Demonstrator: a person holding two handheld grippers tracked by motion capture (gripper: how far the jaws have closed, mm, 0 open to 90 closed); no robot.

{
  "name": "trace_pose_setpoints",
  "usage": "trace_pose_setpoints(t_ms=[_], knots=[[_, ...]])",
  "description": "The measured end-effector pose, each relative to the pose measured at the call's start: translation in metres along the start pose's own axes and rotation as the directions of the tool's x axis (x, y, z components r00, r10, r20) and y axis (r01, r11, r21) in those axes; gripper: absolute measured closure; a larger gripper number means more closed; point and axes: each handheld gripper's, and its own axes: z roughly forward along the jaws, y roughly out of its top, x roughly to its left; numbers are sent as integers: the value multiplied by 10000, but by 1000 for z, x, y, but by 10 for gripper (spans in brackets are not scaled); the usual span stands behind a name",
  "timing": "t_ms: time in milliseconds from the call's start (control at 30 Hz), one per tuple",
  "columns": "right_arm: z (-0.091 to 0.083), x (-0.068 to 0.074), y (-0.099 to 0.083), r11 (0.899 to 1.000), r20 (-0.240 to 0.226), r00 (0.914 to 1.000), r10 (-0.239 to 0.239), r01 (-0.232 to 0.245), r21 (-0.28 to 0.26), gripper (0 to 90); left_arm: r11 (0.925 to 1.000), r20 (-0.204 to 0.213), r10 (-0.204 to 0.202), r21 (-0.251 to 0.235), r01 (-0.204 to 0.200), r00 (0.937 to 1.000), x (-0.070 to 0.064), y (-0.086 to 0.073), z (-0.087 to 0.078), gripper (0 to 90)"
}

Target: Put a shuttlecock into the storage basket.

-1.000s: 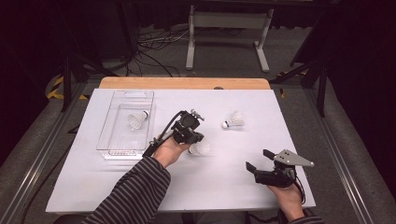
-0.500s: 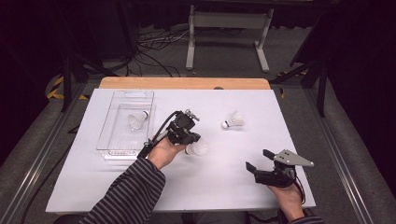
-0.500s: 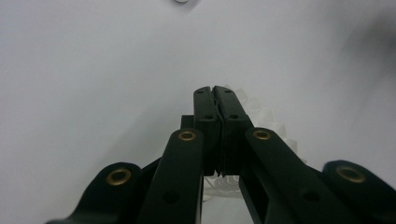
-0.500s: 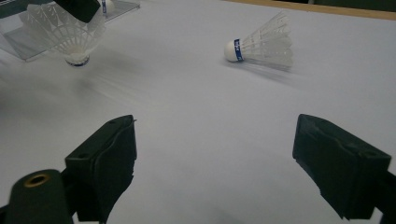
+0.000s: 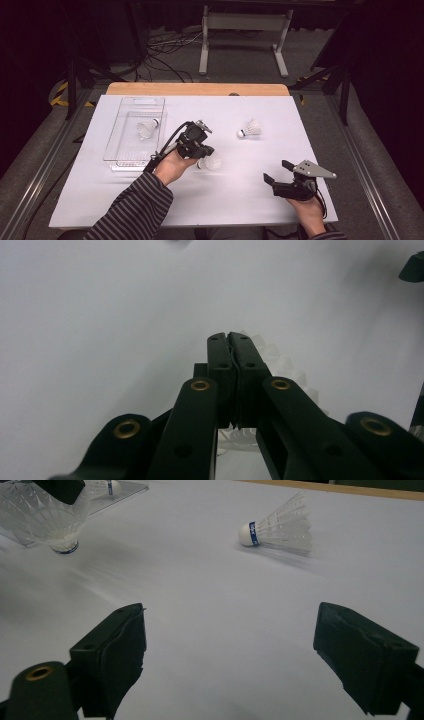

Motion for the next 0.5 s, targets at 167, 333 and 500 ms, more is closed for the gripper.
trace_pose_setpoints(t_ms=[167,333,500], knots=[[0,0,0,10000,3,10000,34,-34,-21,143,9998,-15,104,169,-104,9999,-1,-1,-2,888],[0,-1,0,10000,-12,10000,37,-37,-12,143,9999,60,118,83,-118,9999,0,-3,-6,888],[0,-1,0,10000,-18,10000,65,-65,-12,143,10000,122,71,63,-72,9999,1,-3,-9,888]])
